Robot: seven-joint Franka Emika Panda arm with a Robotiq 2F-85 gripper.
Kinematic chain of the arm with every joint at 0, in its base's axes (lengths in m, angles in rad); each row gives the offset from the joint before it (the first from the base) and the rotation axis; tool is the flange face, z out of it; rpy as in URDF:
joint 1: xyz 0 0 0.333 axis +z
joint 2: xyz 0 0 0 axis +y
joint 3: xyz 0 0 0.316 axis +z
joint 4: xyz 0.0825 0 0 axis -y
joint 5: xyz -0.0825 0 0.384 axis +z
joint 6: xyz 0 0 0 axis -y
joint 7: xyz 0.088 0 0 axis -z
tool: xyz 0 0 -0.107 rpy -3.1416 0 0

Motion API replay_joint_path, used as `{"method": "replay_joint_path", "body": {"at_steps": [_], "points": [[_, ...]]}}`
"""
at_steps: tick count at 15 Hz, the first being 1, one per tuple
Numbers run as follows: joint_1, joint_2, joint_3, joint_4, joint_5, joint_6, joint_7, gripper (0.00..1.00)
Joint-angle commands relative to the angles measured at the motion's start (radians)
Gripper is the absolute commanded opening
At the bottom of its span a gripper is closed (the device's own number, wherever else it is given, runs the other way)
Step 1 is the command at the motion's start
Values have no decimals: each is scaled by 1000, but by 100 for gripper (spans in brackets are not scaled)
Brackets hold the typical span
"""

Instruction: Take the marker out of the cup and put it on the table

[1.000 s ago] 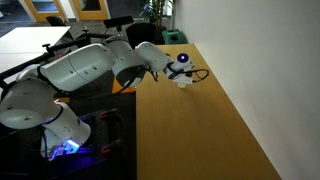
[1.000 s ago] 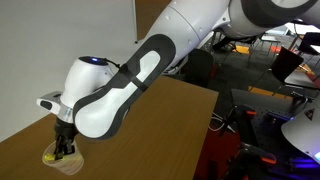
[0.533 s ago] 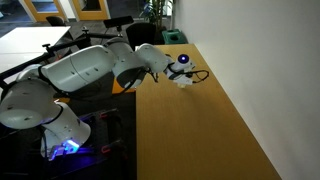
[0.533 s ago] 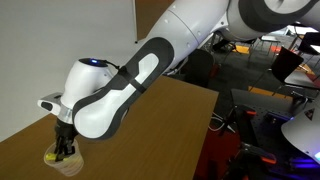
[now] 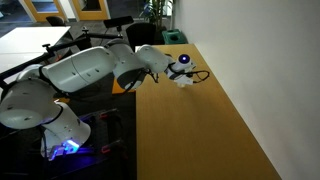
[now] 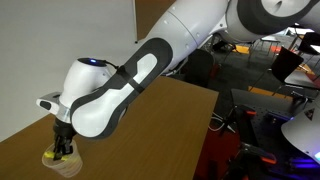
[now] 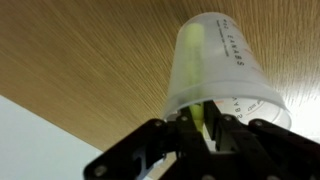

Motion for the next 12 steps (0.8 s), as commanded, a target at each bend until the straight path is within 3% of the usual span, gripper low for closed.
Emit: {"method": "replay_joint_path", "body": {"at_steps": [1, 7, 12], "points": [[6, -28, 5, -28, 6, -9, 5, 5], [32, -168, -30, -203, -13, 100, 44, 5], [89, -301, -124, -351, -38, 209, 125, 5]]}}
